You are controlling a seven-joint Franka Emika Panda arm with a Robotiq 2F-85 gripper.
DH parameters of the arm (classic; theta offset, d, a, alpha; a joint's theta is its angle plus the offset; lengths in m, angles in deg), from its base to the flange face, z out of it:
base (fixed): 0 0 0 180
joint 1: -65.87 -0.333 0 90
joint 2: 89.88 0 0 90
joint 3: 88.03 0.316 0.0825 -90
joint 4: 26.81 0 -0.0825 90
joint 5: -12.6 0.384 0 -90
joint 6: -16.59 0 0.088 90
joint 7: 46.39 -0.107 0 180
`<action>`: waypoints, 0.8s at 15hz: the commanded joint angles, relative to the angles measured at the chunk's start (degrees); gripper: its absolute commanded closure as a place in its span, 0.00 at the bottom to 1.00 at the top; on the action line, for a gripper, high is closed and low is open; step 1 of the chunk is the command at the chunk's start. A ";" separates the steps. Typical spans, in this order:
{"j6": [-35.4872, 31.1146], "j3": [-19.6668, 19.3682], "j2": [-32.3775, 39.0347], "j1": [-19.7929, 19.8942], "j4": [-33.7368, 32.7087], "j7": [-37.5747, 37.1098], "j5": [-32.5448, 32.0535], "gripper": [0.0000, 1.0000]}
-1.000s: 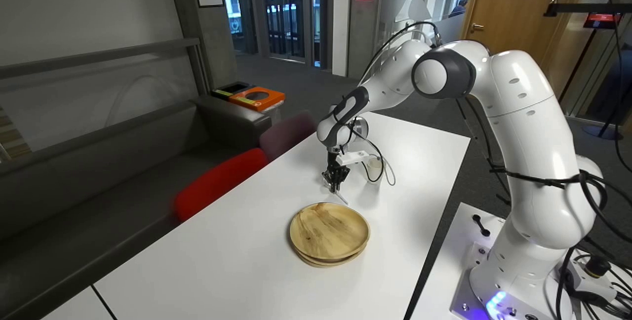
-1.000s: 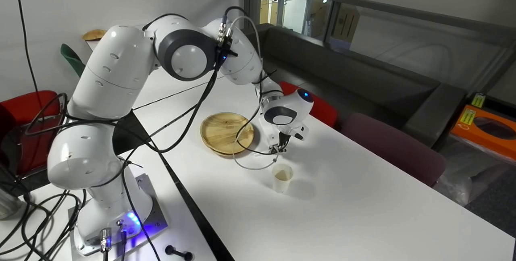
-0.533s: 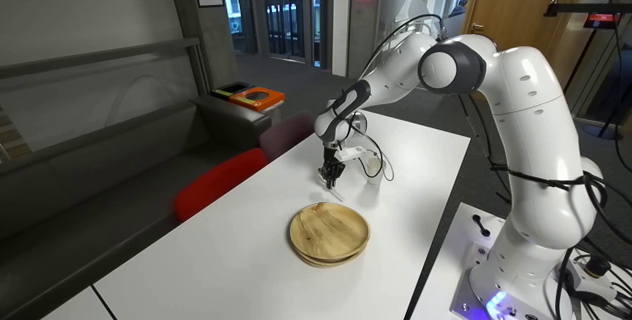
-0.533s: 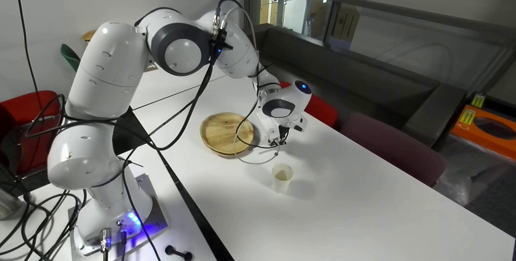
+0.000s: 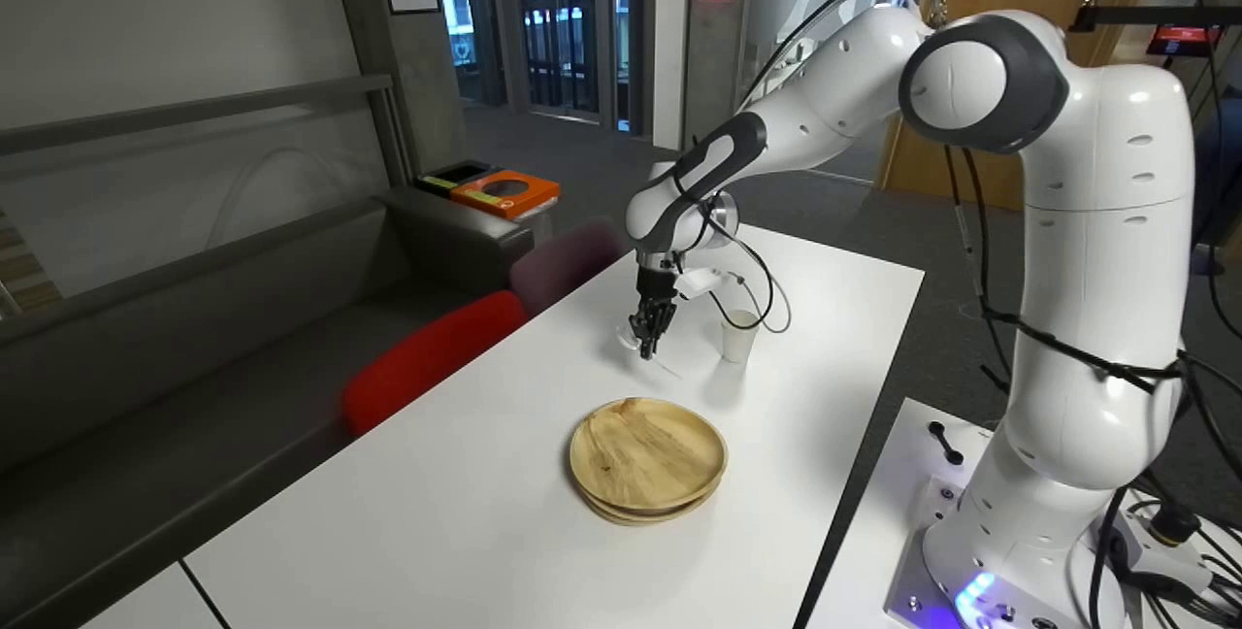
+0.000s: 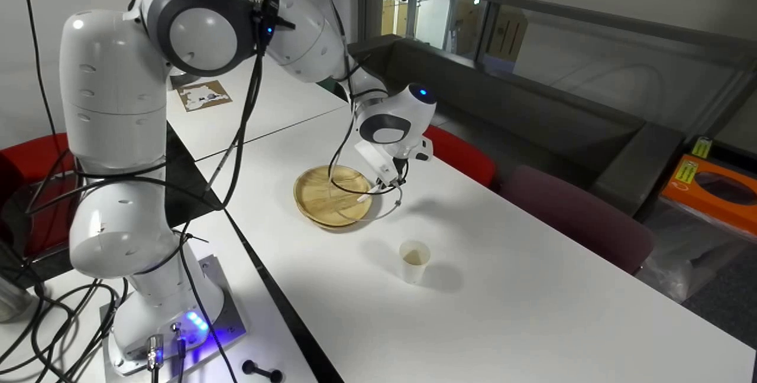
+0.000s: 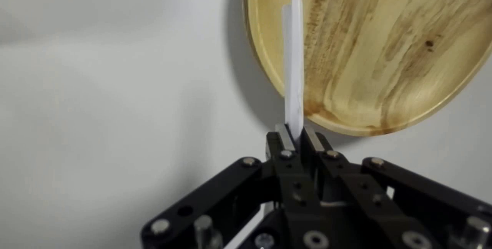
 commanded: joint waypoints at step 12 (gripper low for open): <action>-0.49 0.61 -8.55 -6.45 14.58 5.14 3.25 0.97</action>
